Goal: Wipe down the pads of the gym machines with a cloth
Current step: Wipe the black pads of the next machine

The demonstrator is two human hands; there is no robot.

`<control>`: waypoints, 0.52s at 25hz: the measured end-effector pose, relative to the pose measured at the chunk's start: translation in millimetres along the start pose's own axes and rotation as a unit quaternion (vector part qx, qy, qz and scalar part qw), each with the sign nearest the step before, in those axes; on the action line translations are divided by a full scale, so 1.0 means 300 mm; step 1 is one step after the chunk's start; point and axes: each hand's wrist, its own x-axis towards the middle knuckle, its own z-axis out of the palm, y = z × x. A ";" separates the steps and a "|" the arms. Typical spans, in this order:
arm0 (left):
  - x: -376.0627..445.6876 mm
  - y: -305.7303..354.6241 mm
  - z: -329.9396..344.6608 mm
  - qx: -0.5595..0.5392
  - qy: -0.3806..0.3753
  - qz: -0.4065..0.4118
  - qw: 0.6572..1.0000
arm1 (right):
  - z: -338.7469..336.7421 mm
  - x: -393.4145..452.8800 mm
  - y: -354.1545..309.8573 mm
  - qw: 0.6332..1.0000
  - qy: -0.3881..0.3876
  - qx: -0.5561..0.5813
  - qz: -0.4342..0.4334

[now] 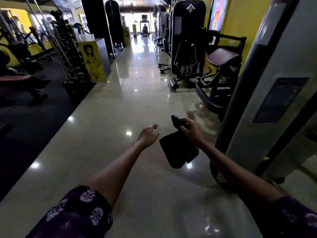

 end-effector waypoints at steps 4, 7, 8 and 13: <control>0.346 -0.037 -0.017 -0.005 -0.037 0.000 0.999 | 0.075 0.323 0.099 1.000 0.011 -0.004 0.014; 0.602 -0.096 -0.017 -0.003 -0.045 -0.001 0.999 | 0.152 0.550 0.187 1.000 0.013 0.004 0.013; 0.701 -0.118 -0.017 0.001 -0.044 0.000 0.999 | 0.180 0.638 0.224 1.000 0.012 0.009 0.011; 1.213 -0.190 -0.058 0.015 -0.050 -0.005 0.999 | 0.282 1.110 0.387 1.000 -0.002 0.009 0.020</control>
